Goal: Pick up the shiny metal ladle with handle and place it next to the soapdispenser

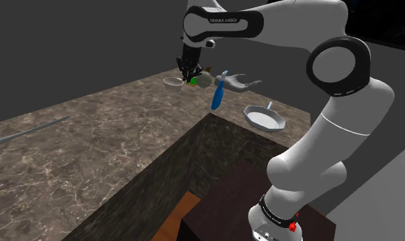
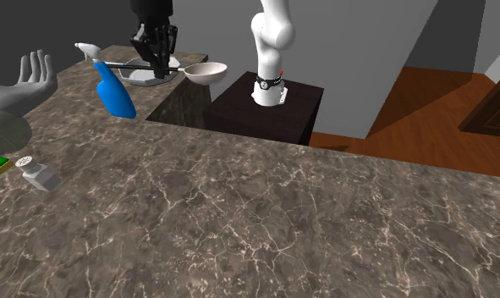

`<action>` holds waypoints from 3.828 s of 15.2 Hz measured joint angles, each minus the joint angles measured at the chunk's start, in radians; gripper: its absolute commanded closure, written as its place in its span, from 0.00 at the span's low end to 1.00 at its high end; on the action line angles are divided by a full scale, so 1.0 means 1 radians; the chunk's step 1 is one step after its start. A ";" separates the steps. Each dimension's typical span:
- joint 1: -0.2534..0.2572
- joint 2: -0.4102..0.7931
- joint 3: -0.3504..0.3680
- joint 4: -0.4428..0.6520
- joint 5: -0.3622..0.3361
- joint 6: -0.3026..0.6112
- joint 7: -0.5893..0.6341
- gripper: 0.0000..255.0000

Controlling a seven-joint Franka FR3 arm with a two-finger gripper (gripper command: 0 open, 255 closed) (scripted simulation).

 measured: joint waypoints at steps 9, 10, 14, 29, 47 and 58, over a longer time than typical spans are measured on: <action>-0.058 0.179 -0.069 0.211 -0.075 -0.048 -0.131 1.00; -0.060 0.210 -0.076 0.250 -0.088 -0.059 -0.144 1.00; -0.073 0.313 -0.104 0.376 -0.124 -0.088 -0.200 1.00; -0.065 0.588 -0.163 0.705 -0.201 -0.144 -0.314 1.00; -0.111 0.574 -0.168 0.433 -0.210 0.107 -0.283 1.00; -0.114 0.614 -0.183 0.346 -0.234 0.229 -0.261 1.00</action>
